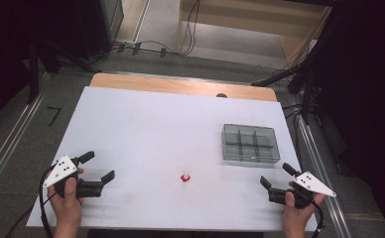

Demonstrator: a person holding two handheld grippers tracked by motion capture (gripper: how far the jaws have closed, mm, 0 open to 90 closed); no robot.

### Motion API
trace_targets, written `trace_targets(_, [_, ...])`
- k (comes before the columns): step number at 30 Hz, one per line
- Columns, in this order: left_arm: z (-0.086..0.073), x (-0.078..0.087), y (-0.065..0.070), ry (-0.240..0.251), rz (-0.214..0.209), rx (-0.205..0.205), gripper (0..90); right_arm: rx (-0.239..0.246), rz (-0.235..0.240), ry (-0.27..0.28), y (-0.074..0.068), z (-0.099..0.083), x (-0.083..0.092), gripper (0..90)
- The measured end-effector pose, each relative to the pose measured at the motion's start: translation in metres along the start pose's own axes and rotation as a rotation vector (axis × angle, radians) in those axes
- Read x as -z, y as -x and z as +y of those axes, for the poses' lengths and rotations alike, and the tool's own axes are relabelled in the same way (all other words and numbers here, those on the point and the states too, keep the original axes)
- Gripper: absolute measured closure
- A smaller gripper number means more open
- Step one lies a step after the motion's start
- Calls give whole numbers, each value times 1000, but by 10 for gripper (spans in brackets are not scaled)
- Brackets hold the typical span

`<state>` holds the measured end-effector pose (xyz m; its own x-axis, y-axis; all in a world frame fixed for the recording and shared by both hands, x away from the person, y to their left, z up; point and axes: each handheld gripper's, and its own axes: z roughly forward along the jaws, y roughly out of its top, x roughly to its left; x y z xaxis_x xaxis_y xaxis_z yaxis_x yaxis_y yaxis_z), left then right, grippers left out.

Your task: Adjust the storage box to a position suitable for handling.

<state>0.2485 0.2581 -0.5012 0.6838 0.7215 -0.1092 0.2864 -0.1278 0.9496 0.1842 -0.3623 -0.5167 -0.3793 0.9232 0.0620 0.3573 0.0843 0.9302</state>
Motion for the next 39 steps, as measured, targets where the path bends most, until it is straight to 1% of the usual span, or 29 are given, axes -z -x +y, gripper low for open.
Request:
trace_targets(4, [0, -2, -1, -3, -1, 10, 0, 2, -3, -5, 0, 0, -1, 0])
trace_targets(9, [0, -2, 0, -5, 9, 4, 0, -16, 1, 1, 3, 1, -1, 0])
trace_targets(10, [0, -2, 0, -3, 10, 4, 0, -24, 8, 6, 4, 1, 0, 0])
trace_targets(13, [0, -1, 0, 1, 9, 13, 0, -32, 9, 10, 5, 1, 1, 0])
trace_targets(15, [0, -2, -1, -4, 13, 13, 0, -29, 14, 13, 5, 2, 2, 0])
trace_targets(16, [0, -2, 0, 1, 8, 5, 0, -35, 22, 3, 5, 4, 2, 0])
trace_targets(17, [0, -1, 1, 0, 4, 2, 0, -31, 26, 4, 5, 5, 2, 0])
trace_targets(19, [0, -1, 1, -1, -1, 2, 0, -41, 37, 17, 5, 8, 3, 0])
trace_targets(21, [-1, -1, 1, -2, -4, 4, 0, -25, 31, 13, 3, 12, 5, 0])
trace_targets(24, [-1, -1, 1, 0, -6, 6, 0, -25, 30, 13, 2, 15, 7, 0])
trace_targets(25, [-1, -1, 1, 0, -8, 5, 0, -36, 18, 16, 2, 18, 10, 0])
trace_targets(26, [-1, -1, 1, -1, -8, 7, 0, -46, 19, 22, 2, 19, 11, 0])
trace_targets(27, [-1, -1, 1, -1, -8, 7, 0, -46, 19, 22, 2, 19, 11, 0])
trace_targets(28, [-1, 0, 1, 3, -6, 7, 0, -56, 12, 19, 3, 22, 11, 0])
trace_targets(30, [-1, 0, 1, 2, -5, 8, 0, -55, 6, 14, 4, 23, 11, 0])
trace_targets(31, [-1, -1, 2, 1, -5, 4, 0, -68, 6, 12, 5, 25, 11, 0])
trace_targets(37, [-1, -1, 2, -5, -3, -4, 0, -67, -6, -2, 10, 31, 6, 0])
trace_targets(39, [-1, -1, 2, -5, -2, -4, 0, -70, -5, -8, 13, 36, 3, 0])
